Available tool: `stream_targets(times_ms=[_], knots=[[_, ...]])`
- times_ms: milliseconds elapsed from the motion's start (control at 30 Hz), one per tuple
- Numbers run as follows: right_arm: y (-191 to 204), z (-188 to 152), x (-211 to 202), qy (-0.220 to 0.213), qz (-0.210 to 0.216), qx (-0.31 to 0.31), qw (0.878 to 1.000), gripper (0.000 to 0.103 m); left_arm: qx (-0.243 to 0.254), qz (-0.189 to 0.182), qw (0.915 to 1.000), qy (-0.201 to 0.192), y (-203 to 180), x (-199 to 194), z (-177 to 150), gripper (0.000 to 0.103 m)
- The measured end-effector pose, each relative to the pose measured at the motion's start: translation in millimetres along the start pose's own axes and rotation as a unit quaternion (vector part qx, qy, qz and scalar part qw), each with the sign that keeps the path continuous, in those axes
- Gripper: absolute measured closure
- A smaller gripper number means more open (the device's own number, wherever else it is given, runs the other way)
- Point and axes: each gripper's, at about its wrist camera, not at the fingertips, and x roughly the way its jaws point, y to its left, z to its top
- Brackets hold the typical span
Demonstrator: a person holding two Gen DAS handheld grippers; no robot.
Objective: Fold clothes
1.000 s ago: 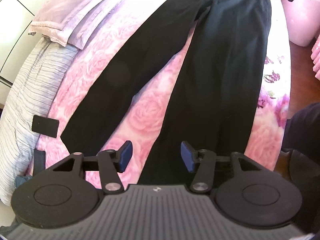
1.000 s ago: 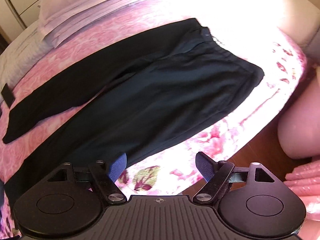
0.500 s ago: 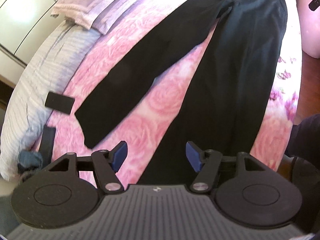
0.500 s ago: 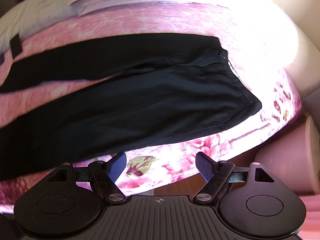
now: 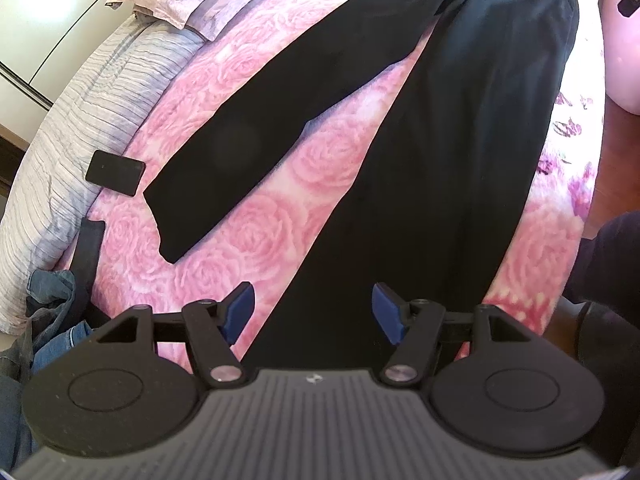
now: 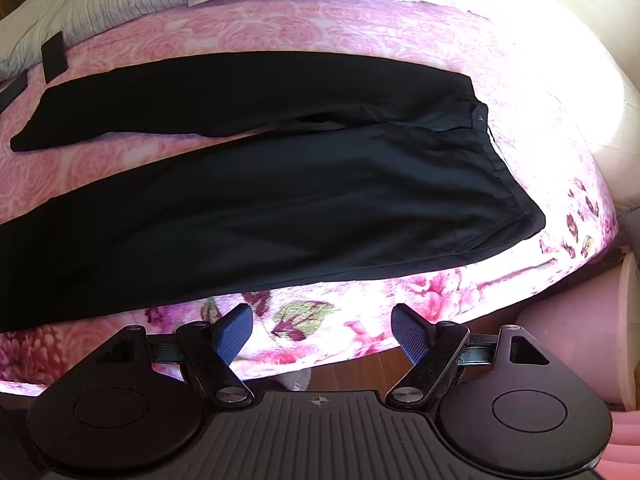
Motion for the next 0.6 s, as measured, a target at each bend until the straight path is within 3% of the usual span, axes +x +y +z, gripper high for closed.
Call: stream_targets(times_ms=[267, 433, 600], knots=[[-8.9, -7.8, 18.6, 0.011, 0.005, -0.024, 1.0, 0.024, 0.018, 0.006, 0.9998, 0.009, -16.8, 8.9, -19.5, 0.037], [-0.7, -21.9, 34.8, -0.009, -0.042, -0.107, 0.993, 0.024, 0.059, 0.022, 0.9975, 0.034, -54.2, 20.5, -65.1, 0.036], [11.6, -28.5, 56.7, -0.019, -0.026, -0.177, 0.984, 0.024, 0.101, 0.023, 0.9933, 0.051, -96.3, 37.5, -97.4, 0.036]])
